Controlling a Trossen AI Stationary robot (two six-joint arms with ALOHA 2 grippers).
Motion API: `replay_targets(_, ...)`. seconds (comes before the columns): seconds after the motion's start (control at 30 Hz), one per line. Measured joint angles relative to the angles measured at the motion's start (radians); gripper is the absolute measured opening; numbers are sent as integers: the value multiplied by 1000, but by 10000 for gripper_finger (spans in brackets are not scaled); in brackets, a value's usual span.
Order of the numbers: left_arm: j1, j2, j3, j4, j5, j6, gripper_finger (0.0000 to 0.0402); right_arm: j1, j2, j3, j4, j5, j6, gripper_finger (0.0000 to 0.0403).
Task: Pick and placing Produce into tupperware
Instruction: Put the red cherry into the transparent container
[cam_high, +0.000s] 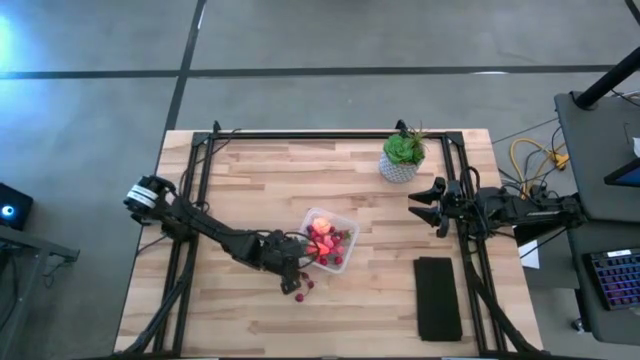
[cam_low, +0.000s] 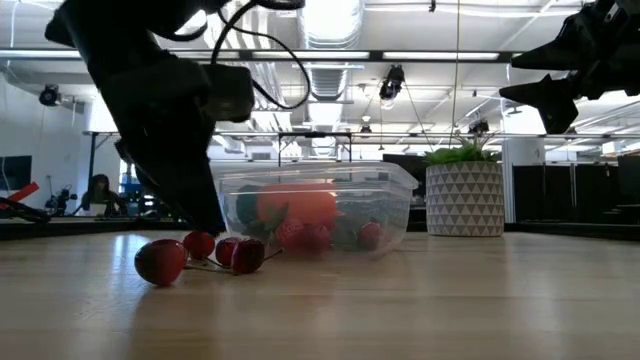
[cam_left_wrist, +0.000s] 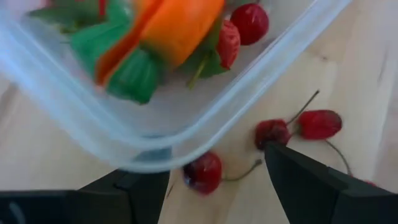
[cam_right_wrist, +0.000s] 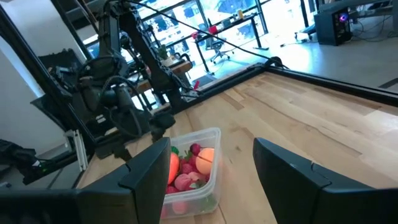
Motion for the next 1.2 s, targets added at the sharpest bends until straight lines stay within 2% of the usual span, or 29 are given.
replay_targets(0.2, 0, 49, 1, 1, 9, 8, 242, 0, 12, 0, 4, 0, 0, 221)
replay_targets(0.33, 0, 56, 2, -4, 4, 13, 225, 0, 18, 0, 3, 0, 0, 221)
replay_targets(0.83, 1, 31, -13, -32, 3, 62, 92, 0, 22, 0, 1, 0, 0, 221)
replay_targets(0.93, -2, -2, -8, -108, 70, 63, 76, 0, 22, 0, 1, 0, 0, 221)
replay_targets(1.07, -16, -94, -13, -189, 182, 62, 74, 0, 22, 0, 1, 0, 0, 221)
replay_targets(1.2, -29, -222, 0, -185, 163, 60, 82, 0, 22, 0, 1, 0, 0, 221)
